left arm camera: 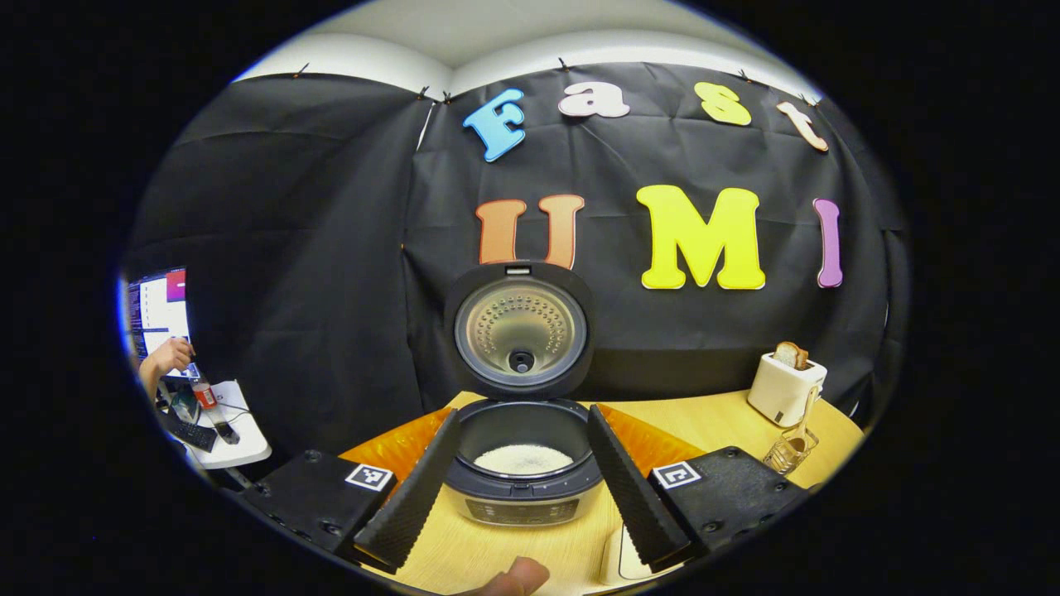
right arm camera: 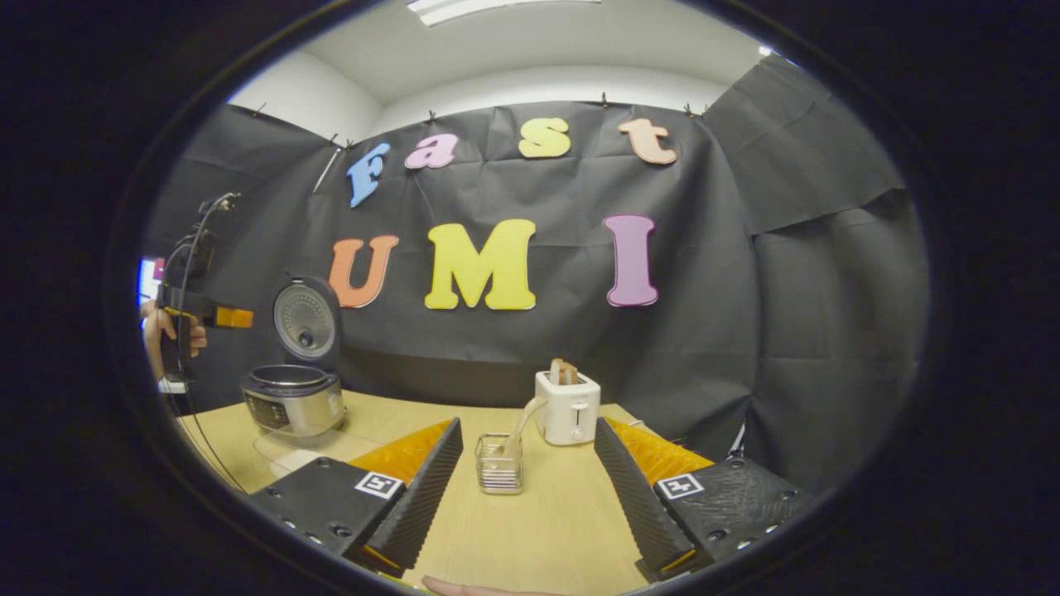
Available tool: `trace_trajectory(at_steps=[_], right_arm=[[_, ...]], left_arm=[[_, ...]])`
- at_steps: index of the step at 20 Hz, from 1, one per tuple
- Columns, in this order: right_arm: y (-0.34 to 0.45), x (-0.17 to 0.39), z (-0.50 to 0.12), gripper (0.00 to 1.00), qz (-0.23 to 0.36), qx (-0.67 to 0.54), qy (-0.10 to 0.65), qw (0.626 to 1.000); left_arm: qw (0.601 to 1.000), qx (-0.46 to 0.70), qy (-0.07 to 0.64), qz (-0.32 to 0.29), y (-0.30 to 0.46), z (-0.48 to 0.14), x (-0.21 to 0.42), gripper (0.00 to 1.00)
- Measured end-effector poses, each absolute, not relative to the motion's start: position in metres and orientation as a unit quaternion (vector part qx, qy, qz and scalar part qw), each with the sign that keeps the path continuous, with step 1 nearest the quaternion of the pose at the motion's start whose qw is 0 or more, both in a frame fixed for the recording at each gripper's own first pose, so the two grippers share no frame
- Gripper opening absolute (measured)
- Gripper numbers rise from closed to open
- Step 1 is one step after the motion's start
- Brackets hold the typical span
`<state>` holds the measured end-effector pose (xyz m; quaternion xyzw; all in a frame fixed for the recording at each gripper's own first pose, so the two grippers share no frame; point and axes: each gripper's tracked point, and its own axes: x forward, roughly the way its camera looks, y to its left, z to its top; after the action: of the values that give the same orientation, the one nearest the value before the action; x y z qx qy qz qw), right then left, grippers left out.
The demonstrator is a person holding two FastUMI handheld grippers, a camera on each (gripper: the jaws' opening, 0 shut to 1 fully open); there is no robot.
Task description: Close the left gripper, press the button to open the rice cooker; take a wooden spoon from the chopstick holder with the right hand, scoop a spoonful of rice and pour it into the rice cooker, then put the wooden spoon back into the chopstick holder.
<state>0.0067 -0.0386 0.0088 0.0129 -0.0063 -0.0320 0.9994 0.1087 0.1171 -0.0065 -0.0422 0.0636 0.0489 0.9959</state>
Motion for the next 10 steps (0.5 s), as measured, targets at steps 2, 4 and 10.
trace_trajectory(at_steps=[2, 4, 10], right_arm=[[-0.038, 0.012, 0.005, 0.95, -0.036, 0.010, -0.004, 0.999], [-0.037, 0.017, 0.000, 0.95, -0.040, 0.010, 0.002, 0.999], [-0.031, 0.039, -0.006, 0.95, -0.039, 0.027, -0.002, 0.999]], left_arm=[[0.997, -0.044, 0.050, 0.044, 0.112, -0.010, 0.086, 0.98], [0.998, -0.039, 0.031, 0.041, 0.106, -0.011, 0.062, 0.98], [0.999, -0.029, 0.031, 0.011, 0.065, -0.040, 0.013, 0.98]])
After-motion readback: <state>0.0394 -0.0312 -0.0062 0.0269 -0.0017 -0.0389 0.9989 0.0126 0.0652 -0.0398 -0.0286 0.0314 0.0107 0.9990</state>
